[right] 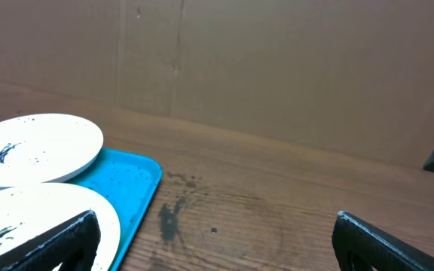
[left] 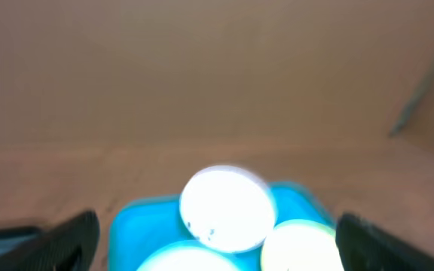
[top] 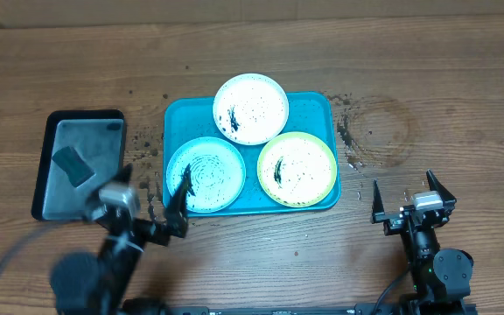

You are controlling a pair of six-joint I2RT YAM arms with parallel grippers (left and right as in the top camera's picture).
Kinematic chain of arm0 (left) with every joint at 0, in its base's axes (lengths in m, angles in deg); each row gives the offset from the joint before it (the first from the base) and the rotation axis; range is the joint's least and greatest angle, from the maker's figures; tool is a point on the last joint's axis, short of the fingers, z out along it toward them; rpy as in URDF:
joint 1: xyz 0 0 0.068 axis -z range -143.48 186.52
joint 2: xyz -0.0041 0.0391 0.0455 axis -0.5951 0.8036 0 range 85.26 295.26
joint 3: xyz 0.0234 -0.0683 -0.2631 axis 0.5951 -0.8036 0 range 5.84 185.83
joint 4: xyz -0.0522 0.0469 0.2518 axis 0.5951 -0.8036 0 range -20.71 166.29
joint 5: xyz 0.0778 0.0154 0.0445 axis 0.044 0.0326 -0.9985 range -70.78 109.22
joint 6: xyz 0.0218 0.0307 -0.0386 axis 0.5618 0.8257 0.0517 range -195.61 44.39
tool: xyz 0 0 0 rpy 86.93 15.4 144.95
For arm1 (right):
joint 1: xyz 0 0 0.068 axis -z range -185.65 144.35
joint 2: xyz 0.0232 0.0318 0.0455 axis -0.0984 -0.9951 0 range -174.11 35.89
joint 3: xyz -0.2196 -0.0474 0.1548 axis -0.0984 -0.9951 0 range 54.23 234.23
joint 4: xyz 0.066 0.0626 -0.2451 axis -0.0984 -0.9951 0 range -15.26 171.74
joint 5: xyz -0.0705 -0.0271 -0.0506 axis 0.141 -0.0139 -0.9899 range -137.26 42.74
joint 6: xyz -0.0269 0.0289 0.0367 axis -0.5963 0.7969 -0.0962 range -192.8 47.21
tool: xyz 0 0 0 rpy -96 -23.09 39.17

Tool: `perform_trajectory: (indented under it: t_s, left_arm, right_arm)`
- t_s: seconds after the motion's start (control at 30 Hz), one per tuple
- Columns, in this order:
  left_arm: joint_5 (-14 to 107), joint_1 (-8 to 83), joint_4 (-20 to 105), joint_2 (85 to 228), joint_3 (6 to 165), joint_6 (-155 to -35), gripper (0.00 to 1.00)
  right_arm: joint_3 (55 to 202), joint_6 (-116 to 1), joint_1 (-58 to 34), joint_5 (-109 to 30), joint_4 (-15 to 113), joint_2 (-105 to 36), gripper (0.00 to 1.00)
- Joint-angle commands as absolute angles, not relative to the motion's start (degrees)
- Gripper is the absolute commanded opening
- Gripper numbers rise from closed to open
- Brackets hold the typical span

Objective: Clean dirty plates on tray and stack at the side
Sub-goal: 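Move the left gripper down to the green sponge in the black tray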

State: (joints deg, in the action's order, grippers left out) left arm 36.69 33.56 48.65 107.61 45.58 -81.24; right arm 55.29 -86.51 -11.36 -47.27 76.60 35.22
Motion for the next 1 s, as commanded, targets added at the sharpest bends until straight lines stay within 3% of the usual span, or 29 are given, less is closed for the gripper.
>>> perform_trajectory:
  t_s: [0.0,0.07,0.17,0.3,0.47,0.73,0.97]
  left_arm:
    - [27.95,33.91,35.36,122.93,59.29,-73.37,1.00]
    - [28.96,33.93,26.23,132.42,66.48,-73.43,1.00]
    - [27.89,33.87,22.55,142.12,70.13,-74.29,1.00]
    - [13.44,31.44,22.66,152.86,73.69,-94.90,1.00]
    - [5.33,23.11,24.70,162.89,78.02,-101.76,1.00]
    - [5.77,13.15,30.23,175.43,77.97,-102.02,1.00]
    - [5.74,10.04,33.83,183.94,77.97,-99.82,1.00]
  right_arm:
    - [54.72,-86.09,-11.54,-47.64,76.90,35.72,1.00]
    - [54.72,-86.09,-11.54,-47.64,76.90,35.72,1.00]
    - [54.72,-86.12,-11.54,-47.64,76.90,35.72,1.00]
    - [54.72,-86.09,-11.54,-47.64,76.90,35.72,1.00]
    - [54.72,-86.12,-11.54,-47.64,76.90,35.72,1.00]
    - [54.72,-86.12,-11.54,-47.64,76.90,35.72,1.00]
    - [54.72,-86.09,-11.54,-47.64,76.90,35.72,1.00]
